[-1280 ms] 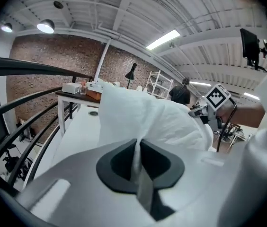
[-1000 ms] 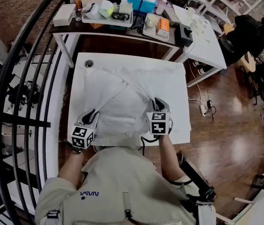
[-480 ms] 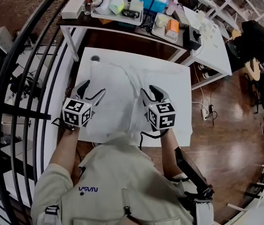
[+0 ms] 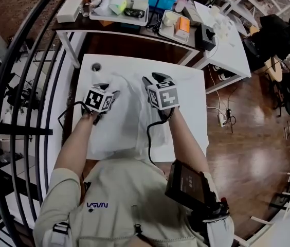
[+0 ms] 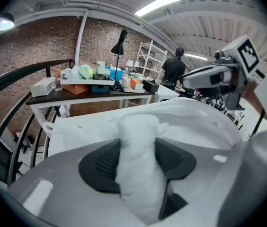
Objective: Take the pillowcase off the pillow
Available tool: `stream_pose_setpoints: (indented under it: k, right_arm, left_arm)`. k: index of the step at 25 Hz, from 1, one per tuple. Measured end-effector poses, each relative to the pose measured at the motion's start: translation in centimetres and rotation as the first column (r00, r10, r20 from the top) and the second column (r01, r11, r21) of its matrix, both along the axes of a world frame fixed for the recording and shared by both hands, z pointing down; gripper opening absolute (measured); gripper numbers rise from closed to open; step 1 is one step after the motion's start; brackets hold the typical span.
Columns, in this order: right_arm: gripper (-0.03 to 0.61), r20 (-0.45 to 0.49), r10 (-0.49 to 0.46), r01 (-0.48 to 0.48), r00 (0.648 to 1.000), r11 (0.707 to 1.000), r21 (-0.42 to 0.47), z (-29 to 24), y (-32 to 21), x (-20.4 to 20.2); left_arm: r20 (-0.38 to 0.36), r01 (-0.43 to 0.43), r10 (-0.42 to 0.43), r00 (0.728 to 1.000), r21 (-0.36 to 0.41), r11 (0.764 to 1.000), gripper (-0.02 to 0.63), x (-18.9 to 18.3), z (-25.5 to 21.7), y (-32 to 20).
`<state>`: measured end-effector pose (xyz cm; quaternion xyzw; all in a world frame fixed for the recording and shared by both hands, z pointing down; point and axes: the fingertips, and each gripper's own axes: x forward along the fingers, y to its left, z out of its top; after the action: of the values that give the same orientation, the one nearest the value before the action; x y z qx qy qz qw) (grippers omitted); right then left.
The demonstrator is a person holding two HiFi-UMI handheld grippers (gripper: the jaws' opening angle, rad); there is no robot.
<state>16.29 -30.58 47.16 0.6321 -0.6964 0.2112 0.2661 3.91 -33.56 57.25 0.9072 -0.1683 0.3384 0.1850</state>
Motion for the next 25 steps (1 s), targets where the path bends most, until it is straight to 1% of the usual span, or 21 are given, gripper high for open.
stream_pose_setpoints:
  k: [1, 3, 4, 6, 8, 10, 12, 13, 14, 15, 16, 18, 19, 21, 22, 23, 25]
  right_arm:
    - [0.164, 0.003, -0.012, 0.012, 1.000, 1.000, -0.017, 0.3, -0.4, -0.1]
    - [0.170, -0.001, -0.037, 0.036, 0.999, 0.998, -0.057, 1.1, -1.2, -0.5]
    - [0.175, -0.007, -0.049, 0.048, 0.999, 0.996, -0.082, 1.6, -1.6, -0.8]
    - [0.194, -0.016, -0.080, 0.077, 0.997, 0.987, -0.140, 2.5, -2.0, -1.4]
    - [0.218, -0.022, -0.122, 0.115, 0.992, 0.971, -0.211, 3.7, -2.0, -2.1]
    - [0.222, -0.012, -0.183, 0.173, 0.983, 0.944, -0.280, 5.2, -1.5, -3.5]
    - [0.221, 0.026, -0.267, 0.261, 0.963, 0.912, -0.318, 6.7, -0.9, -6.1]
    - [0.198, 0.015, -0.294, 0.282, 0.956, 0.897, -0.340, 7.3, -0.5, -6.8]
    - [0.137, -0.037, -0.302, 0.268, 0.952, 0.888, -0.373, 7.7, 0.1, -6.4]
    - [0.043, -0.110, -0.299, 0.234, 0.948, 0.887, -0.399, 7.8, 0.5, -5.5]
    - [0.012, -0.167, -0.295, 0.208, 0.941, 0.892, -0.401, 7.7, 0.7, -4.8]
    - [0.008, -0.225, -0.269, 0.183, 0.936, 0.922, -0.340, 6.3, 0.1, -4.1]
    - [0.008, -0.251, -0.239, 0.159, 0.938, 0.941, -0.299, 5.3, -0.3, -3.3]
    - [0.006, -0.293, -0.143, 0.073, 0.945, 0.969, -0.238, 3.3, -0.6, -0.5]
    - [0.006, -0.301, -0.096, 0.029, 0.949, 0.976, -0.218, 2.5, -0.4, 1.1]
    - [0.006, -0.309, -0.045, -0.022, 0.950, 0.977, -0.210, 2.1, 0.2, 2.9]
    - [0.006, -0.319, 0.062, -0.137, 0.946, 0.966, -0.219, 2.1, 2.2, 6.4]
  left_arm:
    - [-0.004, -0.034, 0.034, 0.999, 0.012, 0.999, 0.200, 0.2, 0.4, 1.0]
    - [-0.004, -0.090, 0.091, 0.996, 0.082, 0.992, 0.077, 0.3, 0.1, 3.4]
    - [-0.004, -0.105, 0.106, 0.994, 0.122, 0.987, 0.052, 0.2, -0.3, 4.6]
    - [-0.029, -0.110, 0.117, 0.993, 0.182, 0.977, 0.040, -0.4, -1.4, 6.6]
    - [-0.070, -0.091, 0.110, 0.991, 0.236, 0.968, 0.037, -1.1, -2.2, 7.9]
    - [-0.102, -0.086, 0.119, 0.988, 0.285, 0.955, 0.037, -2.0, -2.8, 9.1]
    - [-0.121, -0.078, 0.124, 0.985, 0.331, 0.940, 0.035, -2.7, -3.2, 10.0]
    - [-0.126, -0.077, 0.129, 0.984, 0.351, 0.933, 0.034, -2.9, -3.2, 10.4]
    - [-0.131, -0.077, 0.134, 0.982, 0.369, 0.926, 0.034, -3.1, -3.4, 10.7]
    - [-0.140, -0.072, 0.135, 0.981, 0.384, 0.921, 0.034, -3.2, -3.6, 11.0]
    - [-0.153, -0.064, 0.135, 0.979, 0.399, 0.915, 0.033, -3.4, -4.0, 11.2]
    - [-0.182, -0.049, 0.144, 0.973, 0.447, 0.893, 0.032, -4.0, -5.5, 11.5]
    - [-0.199, -0.042, 0.155, 0.968, 0.479, 0.877, 0.032, -4.3, -6.7, 11.6]
    - [-0.234, -0.027, 0.177, 0.956, 0.533, 0.846, 0.031, -5.1, -9.0, 11.7]
    - [-0.251, -0.017, 0.184, 0.950, 0.547, 0.837, 0.031, -5.5, -9.8, 11.9]
    - [-0.270, -0.005, 0.186, 0.945, 0.554, 0.833, 0.031, -5.9, -10.5, 12.2]
    - [-0.306, 0.022, 0.180, 0.935, 0.557, 0.830, 0.031, -6.7, -11.4, 12.5]
